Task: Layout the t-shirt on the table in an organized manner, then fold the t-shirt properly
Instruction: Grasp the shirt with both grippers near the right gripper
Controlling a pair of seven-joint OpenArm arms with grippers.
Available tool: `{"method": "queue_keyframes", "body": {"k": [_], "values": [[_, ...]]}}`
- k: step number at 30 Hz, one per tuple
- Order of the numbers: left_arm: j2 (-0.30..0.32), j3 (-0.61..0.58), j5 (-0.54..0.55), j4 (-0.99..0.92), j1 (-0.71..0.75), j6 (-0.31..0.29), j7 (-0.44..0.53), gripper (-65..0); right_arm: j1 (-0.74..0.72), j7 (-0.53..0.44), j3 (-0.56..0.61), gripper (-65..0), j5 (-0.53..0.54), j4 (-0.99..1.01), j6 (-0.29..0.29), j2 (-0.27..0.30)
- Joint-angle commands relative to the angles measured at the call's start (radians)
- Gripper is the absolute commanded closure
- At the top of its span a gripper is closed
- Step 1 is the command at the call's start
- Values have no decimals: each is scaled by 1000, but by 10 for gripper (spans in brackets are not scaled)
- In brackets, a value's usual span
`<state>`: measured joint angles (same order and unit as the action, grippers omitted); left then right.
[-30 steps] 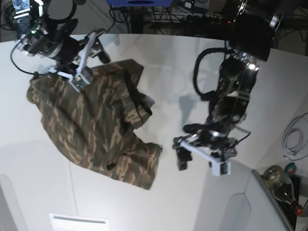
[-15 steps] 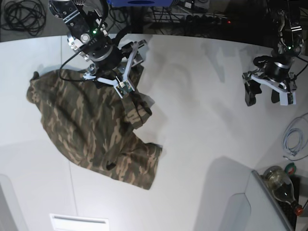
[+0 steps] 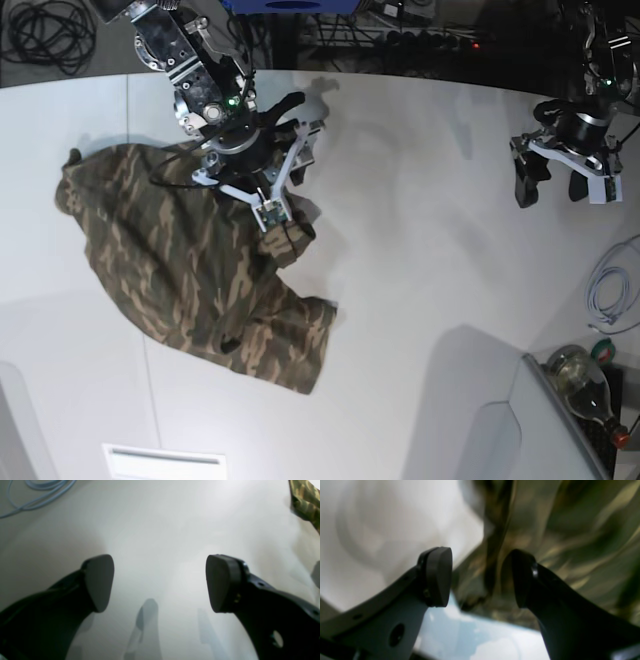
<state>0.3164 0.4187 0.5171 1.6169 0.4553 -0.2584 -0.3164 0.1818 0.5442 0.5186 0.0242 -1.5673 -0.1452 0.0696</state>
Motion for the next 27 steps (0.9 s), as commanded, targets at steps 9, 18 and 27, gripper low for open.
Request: {"method": "queue_keyframes", "body": {"k": [9, 18, 27], "values": [[10, -195, 7, 9, -39, -5, 23, -548, 80, -28, -4, 0, 1, -78, -159, 80], [11, -619, 5, 9, -172, -6, 21, -548, 212, -26, -31, -2, 0, -325, -159, 167], [-13, -1070, 8, -189, -424, -6, 29, -548, 265, -60, -131, -2, 0, -437, -159, 213]]}}
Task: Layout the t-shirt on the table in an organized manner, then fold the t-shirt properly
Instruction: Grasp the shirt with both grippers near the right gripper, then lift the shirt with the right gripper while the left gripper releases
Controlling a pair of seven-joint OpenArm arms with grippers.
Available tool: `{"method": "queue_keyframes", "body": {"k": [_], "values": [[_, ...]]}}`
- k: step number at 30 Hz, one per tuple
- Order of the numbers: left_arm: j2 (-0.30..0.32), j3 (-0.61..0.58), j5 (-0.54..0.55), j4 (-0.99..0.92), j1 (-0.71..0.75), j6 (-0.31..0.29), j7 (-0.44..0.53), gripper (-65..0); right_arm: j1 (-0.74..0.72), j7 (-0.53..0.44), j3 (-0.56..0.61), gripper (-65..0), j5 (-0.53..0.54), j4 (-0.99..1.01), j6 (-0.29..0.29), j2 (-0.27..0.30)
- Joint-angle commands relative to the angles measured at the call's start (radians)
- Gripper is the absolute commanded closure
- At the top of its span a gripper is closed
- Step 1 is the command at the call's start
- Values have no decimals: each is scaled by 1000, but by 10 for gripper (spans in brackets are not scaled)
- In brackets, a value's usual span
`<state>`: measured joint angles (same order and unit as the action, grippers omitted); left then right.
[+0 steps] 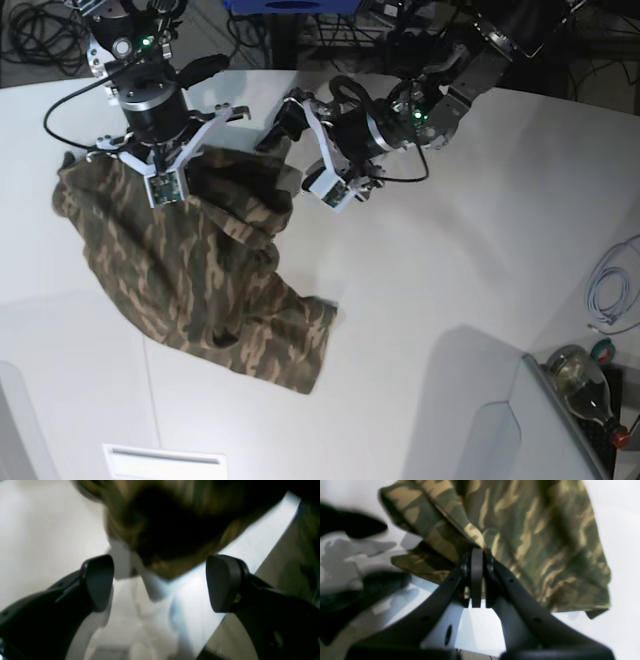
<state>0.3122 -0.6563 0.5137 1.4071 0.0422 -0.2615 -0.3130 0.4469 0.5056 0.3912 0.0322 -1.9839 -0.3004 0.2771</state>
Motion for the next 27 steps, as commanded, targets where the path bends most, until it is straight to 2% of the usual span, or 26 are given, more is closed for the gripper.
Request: {"method": "queue_keyframes", "body": {"k": [1, 5, 8, 12, 14, 17, 20, 24, 27], "values": [[-29, -36, 12, -9, -40, -3, 27, -548, 0, -22, -11, -2, -8, -21, -3, 6], [-104, -148, 12, -105, -132, -3, 27, -548, 10, -22, -10, -2, -8, -21, -3, 24], [-173, -178, 10, -200, -190, -3, 48, -548, 13, -22, -13, -2, -8, -21, -3, 24], [-270, -173, 10, -437, -284, 9, 191, -548, 36, -25, -18, -2, -8, -22, -3, 29], [-295, -175, 10, -547, -328, 54, 265, -548, 48, -25, -22, -2, -8, -28, -3, 30], [-304, -173, 10, -658, -387, 117, 367, -548, 86, -25, -80, -2, -8, -28, -3, 32], [-296, -173, 12, -682, -420, 153, 443, -548, 112, -25, -145, -2, -8, -28, -1, 32], [-256, -175, 12, -575, -414, 210, 463, -548, 105, -25, -171, -2, -8, -19, 0, 32], [-233, -175, 10, -493, -377, 210, 453, -548, 68, -23, -168, -9, -4, 11, 0, 27]]}}
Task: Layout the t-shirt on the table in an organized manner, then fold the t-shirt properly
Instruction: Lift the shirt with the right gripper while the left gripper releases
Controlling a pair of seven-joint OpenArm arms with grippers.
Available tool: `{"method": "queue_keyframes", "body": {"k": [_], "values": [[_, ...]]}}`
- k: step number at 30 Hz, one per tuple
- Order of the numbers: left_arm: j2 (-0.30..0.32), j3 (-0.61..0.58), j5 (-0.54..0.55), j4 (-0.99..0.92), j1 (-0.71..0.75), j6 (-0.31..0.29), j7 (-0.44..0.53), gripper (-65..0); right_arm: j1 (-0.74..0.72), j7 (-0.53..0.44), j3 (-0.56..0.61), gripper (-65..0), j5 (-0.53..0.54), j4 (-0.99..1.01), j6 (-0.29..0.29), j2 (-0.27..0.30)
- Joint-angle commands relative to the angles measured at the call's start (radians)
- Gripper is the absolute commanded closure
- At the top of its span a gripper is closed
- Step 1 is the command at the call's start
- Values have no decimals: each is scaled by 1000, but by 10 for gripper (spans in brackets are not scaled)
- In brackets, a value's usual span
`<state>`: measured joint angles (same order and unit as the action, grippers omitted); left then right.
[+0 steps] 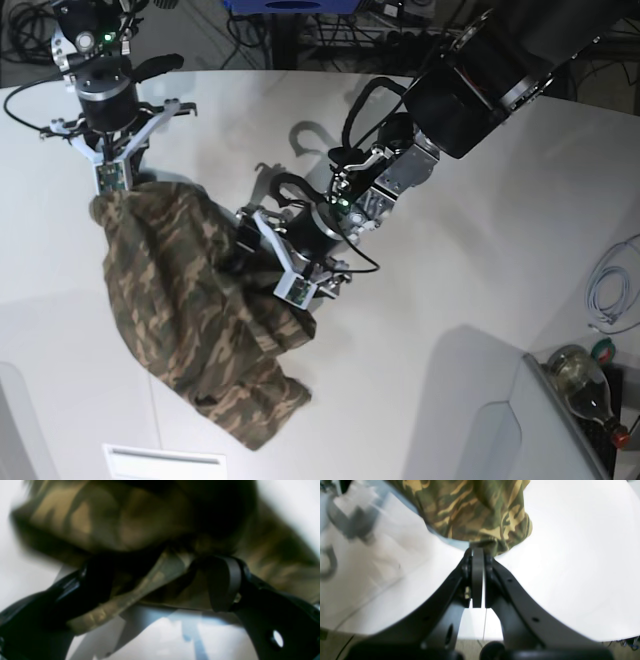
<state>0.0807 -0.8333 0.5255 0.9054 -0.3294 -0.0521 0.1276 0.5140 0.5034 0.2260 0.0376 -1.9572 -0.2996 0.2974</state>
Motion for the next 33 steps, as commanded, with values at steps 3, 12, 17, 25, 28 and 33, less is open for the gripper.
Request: {"method": "queue_keyframes", "body": {"k": [3, 12, 17, 25, 28, 33], "values": [[0, 6, -2, 33, 19, 1, -32, -548, -50, -18, -1, -9, -8, 28, 0, 3], [1, 4, 6, 96, 80, -4, -47, -548, -67, -18, -10, -341, -8, 48, 0, -25], [-6, 4, 9, 160, 109, -7, -110, -548, -67, -25, -30, -578, 84, 115, 0, -28], [12, 35, 6, 400, 95, -1, -242, -548, -64, -179, -176, -516, 623, 241, 316, -30], [60, 159, 2, 473, 111, -1, -317, -548, -68, -179, -193, -516, 755, 273, 431, -33], [199, 441, 0, 545, 214, -4, -417, -548, -122, -176, -181, -521, 938, 355, 469, -33]]}}
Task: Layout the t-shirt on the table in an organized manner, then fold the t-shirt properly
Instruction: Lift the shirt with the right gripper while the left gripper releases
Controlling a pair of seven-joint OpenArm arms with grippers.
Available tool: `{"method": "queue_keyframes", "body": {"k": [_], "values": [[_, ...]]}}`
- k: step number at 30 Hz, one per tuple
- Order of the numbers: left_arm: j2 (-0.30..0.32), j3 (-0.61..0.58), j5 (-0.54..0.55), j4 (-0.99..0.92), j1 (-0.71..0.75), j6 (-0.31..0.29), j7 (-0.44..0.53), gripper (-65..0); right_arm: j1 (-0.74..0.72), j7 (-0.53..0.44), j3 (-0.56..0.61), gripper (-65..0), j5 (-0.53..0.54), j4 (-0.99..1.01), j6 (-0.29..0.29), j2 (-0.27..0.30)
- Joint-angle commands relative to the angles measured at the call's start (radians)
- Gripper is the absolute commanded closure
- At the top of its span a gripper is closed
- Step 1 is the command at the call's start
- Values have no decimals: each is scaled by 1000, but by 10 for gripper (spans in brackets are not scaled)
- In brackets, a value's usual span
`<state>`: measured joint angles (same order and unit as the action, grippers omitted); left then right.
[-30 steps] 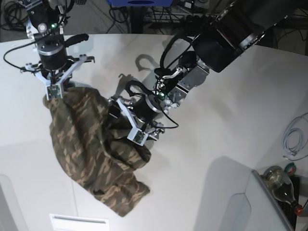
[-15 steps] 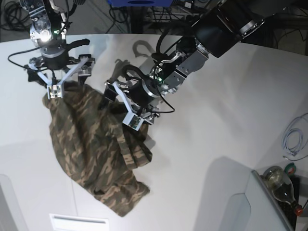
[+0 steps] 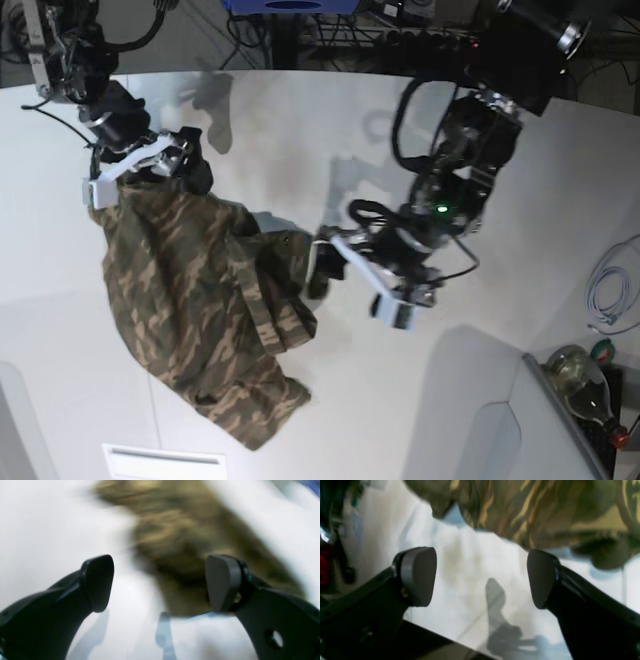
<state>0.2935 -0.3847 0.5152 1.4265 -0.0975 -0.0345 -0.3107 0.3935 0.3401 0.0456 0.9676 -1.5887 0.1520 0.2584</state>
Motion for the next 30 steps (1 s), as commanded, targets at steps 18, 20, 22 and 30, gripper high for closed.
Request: {"method": "queue_keyframes", "body": {"k": [18, 20, 22, 30], "values": [[181, 547, 9, 64, 328, -94, 25, -548, -187, 35, 40, -516, 135, 314, 19, -78], [181, 547, 9, 84, 336, -94, 25, -548, -124, 27, 23, -519, 133, 236, -55, -78], [181, 551, 9, 90, 338, -94, 25, -548, -78, 11, 23, -521, 133, 178, -122, -78], [181, 545, 9, 89, 328, -94, 25, -548, -141, -72, 24, -522, 132, 305, -165, -70]]}}
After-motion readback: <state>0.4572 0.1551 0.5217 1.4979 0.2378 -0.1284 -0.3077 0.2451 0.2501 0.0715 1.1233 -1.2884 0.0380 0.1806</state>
